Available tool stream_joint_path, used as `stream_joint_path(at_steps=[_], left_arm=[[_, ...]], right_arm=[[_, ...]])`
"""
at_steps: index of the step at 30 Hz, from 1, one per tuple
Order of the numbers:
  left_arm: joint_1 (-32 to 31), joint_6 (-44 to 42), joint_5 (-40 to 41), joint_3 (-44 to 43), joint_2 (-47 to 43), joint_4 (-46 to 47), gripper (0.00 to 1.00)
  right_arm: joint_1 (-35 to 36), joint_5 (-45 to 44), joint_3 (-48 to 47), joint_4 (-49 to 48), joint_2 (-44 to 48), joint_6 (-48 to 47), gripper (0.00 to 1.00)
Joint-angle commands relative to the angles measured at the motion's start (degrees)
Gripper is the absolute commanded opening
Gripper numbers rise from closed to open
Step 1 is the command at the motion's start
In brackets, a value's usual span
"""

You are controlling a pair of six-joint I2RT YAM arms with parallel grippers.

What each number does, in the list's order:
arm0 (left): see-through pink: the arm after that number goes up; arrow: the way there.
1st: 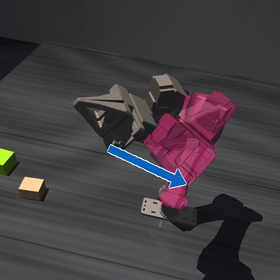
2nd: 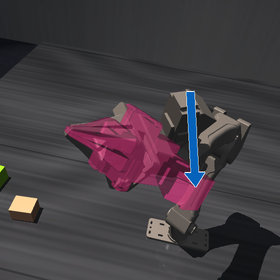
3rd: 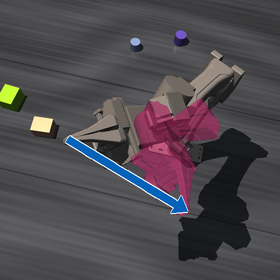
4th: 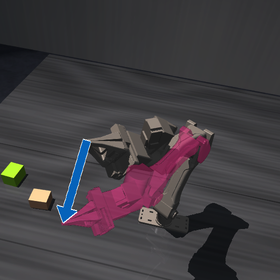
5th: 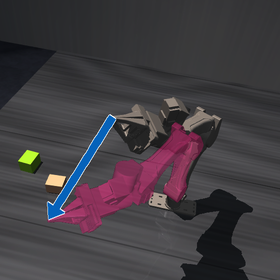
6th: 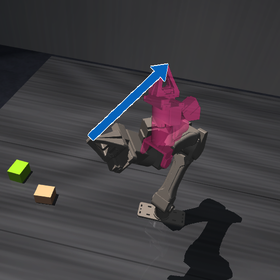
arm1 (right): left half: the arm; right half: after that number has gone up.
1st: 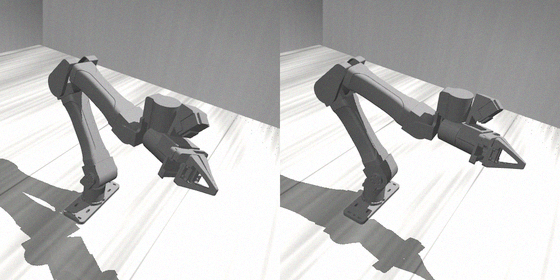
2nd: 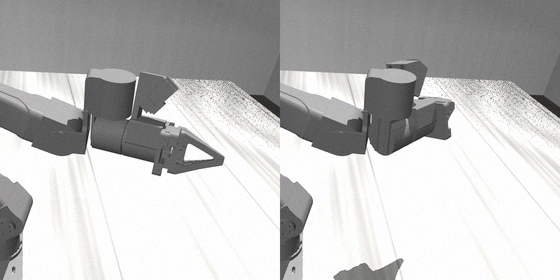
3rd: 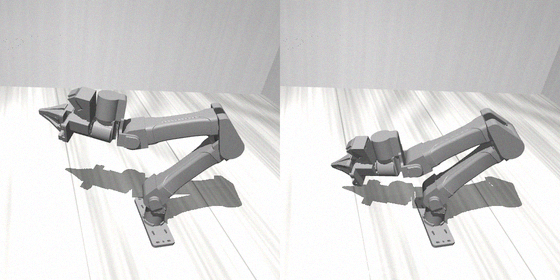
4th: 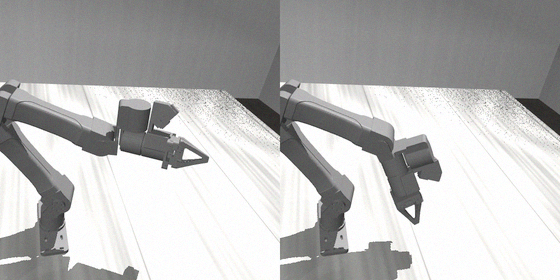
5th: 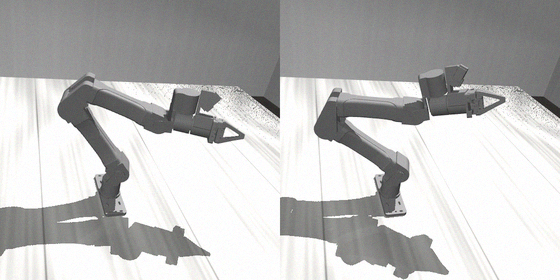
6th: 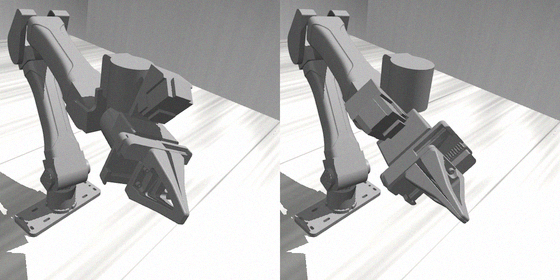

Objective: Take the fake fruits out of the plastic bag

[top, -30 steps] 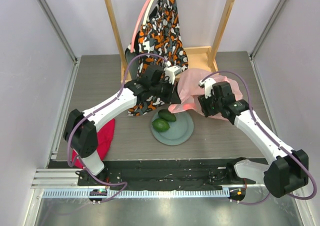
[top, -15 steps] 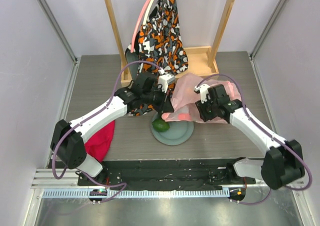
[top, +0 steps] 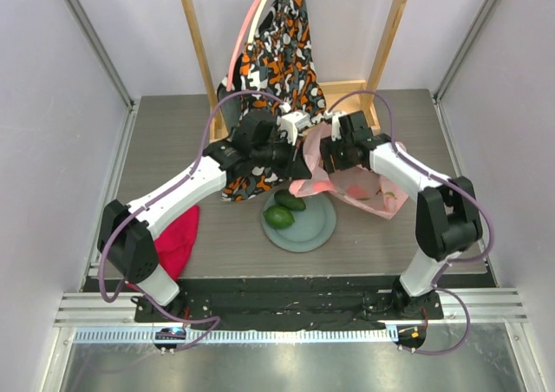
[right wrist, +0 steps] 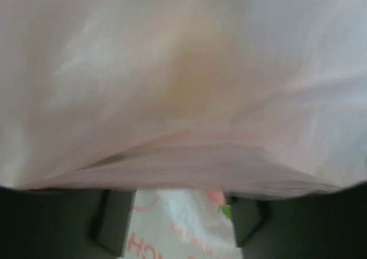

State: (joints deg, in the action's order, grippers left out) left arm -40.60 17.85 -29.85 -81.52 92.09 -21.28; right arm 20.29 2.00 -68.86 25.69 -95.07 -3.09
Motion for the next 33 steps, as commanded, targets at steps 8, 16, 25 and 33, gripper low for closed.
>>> stream_joint_path(at_steps=[8,16,25,33], left_arm=[[-0.09,-0.27,-1.97,2.33,-2.89,1.5,0.0],[-0.09,-0.18,-2.15,3.38,-2.45,2.12,0.0],[-0.09,-3.33,2.67,1.45,-1.22,0.63,0.0],[-0.18,-6.86,0.06,1.8,-1.48,-1.05,0.0]], right_arm=[[-1.13,1.43,-13.66,-3.98,-14.52,11.18,0.86],[-1.49,8.51,-17.8,-8.46,-20.68,13.2,0.67],[-5.6,0.91,-12.38,-3.55,-12.0,5.12,0.32],[-17.65,-3.12,0.74,11.11,14.69,6.96,0.38]])
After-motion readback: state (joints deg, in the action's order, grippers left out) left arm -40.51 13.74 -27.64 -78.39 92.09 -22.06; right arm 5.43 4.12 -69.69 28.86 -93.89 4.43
